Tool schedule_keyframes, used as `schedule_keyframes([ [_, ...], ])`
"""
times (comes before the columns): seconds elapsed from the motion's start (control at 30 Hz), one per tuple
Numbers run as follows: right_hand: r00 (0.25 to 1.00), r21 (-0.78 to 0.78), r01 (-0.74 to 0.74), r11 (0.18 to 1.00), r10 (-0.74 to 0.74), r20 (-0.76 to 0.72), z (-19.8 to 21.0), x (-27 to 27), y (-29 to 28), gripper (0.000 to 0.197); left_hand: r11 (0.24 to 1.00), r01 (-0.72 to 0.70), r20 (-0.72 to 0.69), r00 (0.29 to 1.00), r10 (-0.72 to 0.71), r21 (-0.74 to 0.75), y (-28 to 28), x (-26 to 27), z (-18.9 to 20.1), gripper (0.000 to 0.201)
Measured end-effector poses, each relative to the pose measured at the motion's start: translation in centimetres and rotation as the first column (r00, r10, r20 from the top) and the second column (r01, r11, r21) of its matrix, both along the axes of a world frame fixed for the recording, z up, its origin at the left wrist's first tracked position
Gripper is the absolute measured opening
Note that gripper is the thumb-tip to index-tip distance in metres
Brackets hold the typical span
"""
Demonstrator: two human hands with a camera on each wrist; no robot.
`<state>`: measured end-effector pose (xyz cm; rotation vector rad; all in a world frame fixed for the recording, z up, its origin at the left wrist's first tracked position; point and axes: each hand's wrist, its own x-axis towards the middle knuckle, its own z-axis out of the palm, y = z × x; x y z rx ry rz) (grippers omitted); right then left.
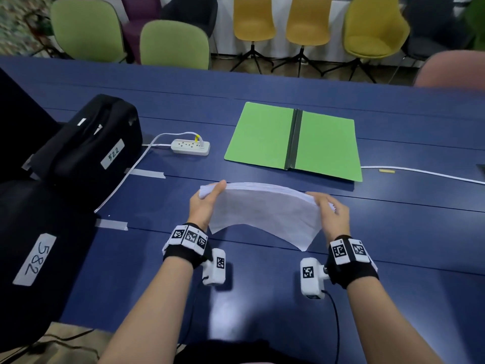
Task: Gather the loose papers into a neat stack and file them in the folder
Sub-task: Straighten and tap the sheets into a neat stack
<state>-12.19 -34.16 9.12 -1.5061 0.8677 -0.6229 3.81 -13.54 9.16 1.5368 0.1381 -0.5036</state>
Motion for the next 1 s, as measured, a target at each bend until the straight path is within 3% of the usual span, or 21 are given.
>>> schedule_keyframes([
  [0.17,0.999,-0.030,-0.027,0.999,0.026,-0.048,0.1,-0.3,0.1,0.015,0.992,0.114,-0.020,0.993,-0.113,0.046,0.4,0.5,-0.1,0.029],
  [0.27,0.980,-0.097,-0.191,0.977,0.184,-0.082,0.1,-0.7,-0.2,0.006,0.975,0.207,0.052,0.976,-0.211,0.081,0.8,0.3,-0.4,0.020],
  [0.33,0.951,-0.160,-0.270,0.950,0.237,-0.196,0.2,-0.9,-0.8,0.018,0.977,0.173,0.128,0.974,-0.189,0.121,0.8,0.4,-0.4,0.016],
  [0.43,0.889,-0.335,-0.317,0.887,0.155,-0.431,1.0,-0.8,-2.3,0.008,0.975,0.134,0.261,0.949,-0.178,0.180,0.2,0.7,0.8,0.033],
  [0.53,0.745,-0.429,-0.506,0.748,0.128,-0.655,3.1,-0.4,-2.9,0.025,0.939,0.238,0.422,0.846,-0.326,0.249,-1.5,-0.1,3.3,0.034],
  [0.6,0.676,-0.432,-0.631,0.644,0.183,-0.714,4.7,0.4,-2.1,0.030,0.864,0.308,0.532,0.690,-0.490,0.397,-3.0,-1.4,5.7,0.039],
  [0.67,0.690,-0.396,-0.667,0.631,0.323,-0.647,5.4,1.0,-0.7,0.029,0.815,0.331,0.586,0.572,-0.574,0.475,-4.1,-2.5,7.4,0.043],
  [0.7,0.725,-0.395,-0.648,0.651,0.369,-0.581,5.4,1.1,-0.2,0.026,0.807,0.329,0.582,0.566,-0.584,0.490,-4.3,-2.5,8.0,0.049],
  [0.77,0.802,-0.410,-0.570,0.712,0.376,-0.464,4.7,0.8,-0.3,0.025,0.796,0.330,0.535,0.603,-0.592,0.508,-3.7,-1.5,8.3,0.056],
  [0.87,0.896,-0.311,-0.424,0.850,0.345,-0.279,4.3,-0.1,-1.2,0.031,0.721,0.376,0.384,0.655,-0.651,0.582,-1.0,0.6,7.7,0.040],
  [0.93,0.920,-0.242,-0.388,0.889,0.358,-0.158,4.5,-0.4,-1.9,0.015,0.777,0.428,0.348,0.718,-0.603,0.463,0.8,1.4,7.4,0.032],
  [1.0,0.933,-0.195,-0.361,0.912,0.355,-0.067,4.6,-0.5,-2.3,0.032,0.883,0.412,0.372,0.801,-0.469,0.226,1.6,1.7,6.8,0.015],
])
